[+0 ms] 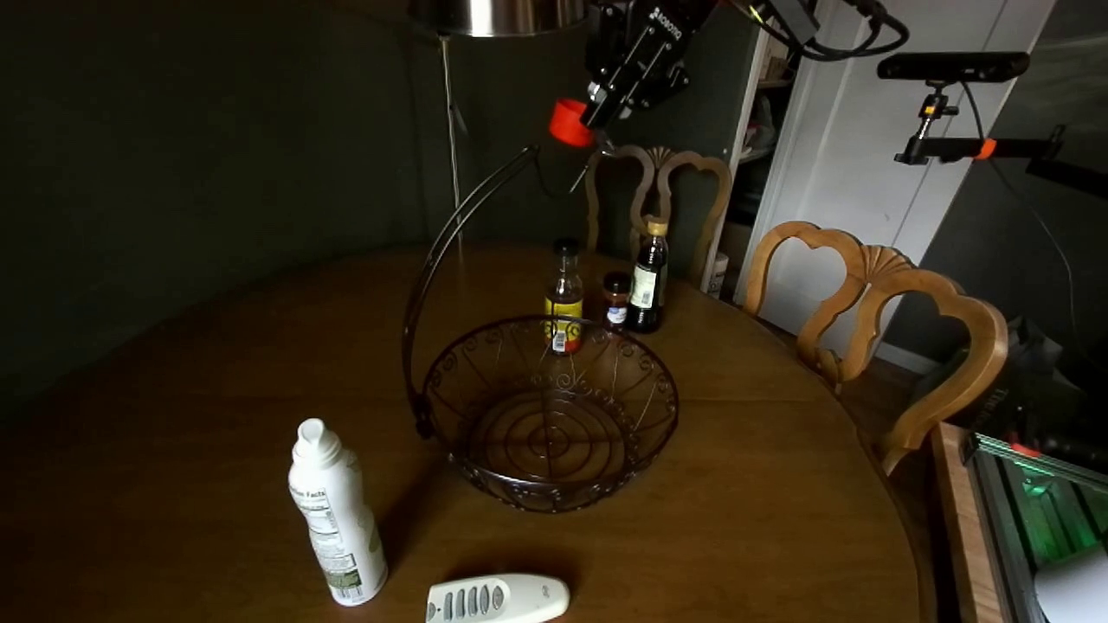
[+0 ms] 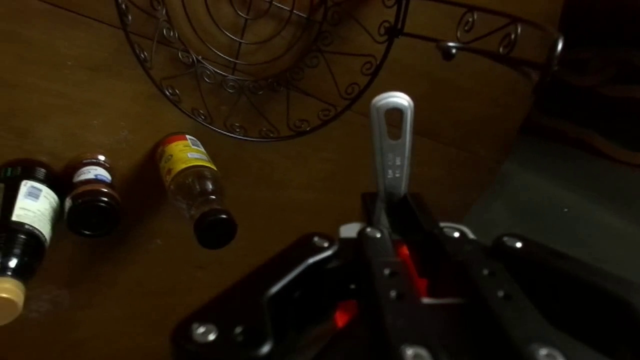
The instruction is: Hang the orange measuring cup on the handle of the black basket.
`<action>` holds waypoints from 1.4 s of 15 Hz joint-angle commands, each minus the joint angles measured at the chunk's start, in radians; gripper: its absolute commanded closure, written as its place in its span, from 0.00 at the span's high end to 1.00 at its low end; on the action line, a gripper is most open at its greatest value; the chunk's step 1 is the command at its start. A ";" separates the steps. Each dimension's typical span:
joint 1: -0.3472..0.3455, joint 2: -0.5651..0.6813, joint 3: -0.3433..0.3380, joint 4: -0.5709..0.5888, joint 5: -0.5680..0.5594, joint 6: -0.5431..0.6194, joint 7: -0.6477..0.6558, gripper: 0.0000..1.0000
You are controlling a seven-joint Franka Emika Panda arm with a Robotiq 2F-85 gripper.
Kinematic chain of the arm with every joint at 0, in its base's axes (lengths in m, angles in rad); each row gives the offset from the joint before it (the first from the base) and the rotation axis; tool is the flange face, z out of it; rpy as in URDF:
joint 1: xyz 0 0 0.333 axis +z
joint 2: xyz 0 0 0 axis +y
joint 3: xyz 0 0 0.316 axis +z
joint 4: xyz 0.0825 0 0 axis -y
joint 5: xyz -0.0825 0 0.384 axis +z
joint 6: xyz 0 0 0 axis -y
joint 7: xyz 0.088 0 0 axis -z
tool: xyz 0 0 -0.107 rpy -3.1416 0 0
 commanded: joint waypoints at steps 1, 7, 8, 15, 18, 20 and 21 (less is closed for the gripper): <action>0.002 0.019 -0.012 0.037 -0.004 -0.104 0.085 0.04; 0.006 0.032 -0.013 0.075 0.037 -0.178 0.149 0.04; 0.006 0.038 -0.013 0.081 0.042 -0.186 0.159 0.04; 0.017 0.056 -0.002 0.064 0.072 -0.160 0.189 0.04; 0.019 0.066 -0.002 0.067 0.082 -0.163 0.195 0.04; 0.020 0.069 -0.003 0.067 0.093 -0.158 0.197 0.04; 0.020 0.071 -0.004 0.068 0.103 -0.156 0.195 0.04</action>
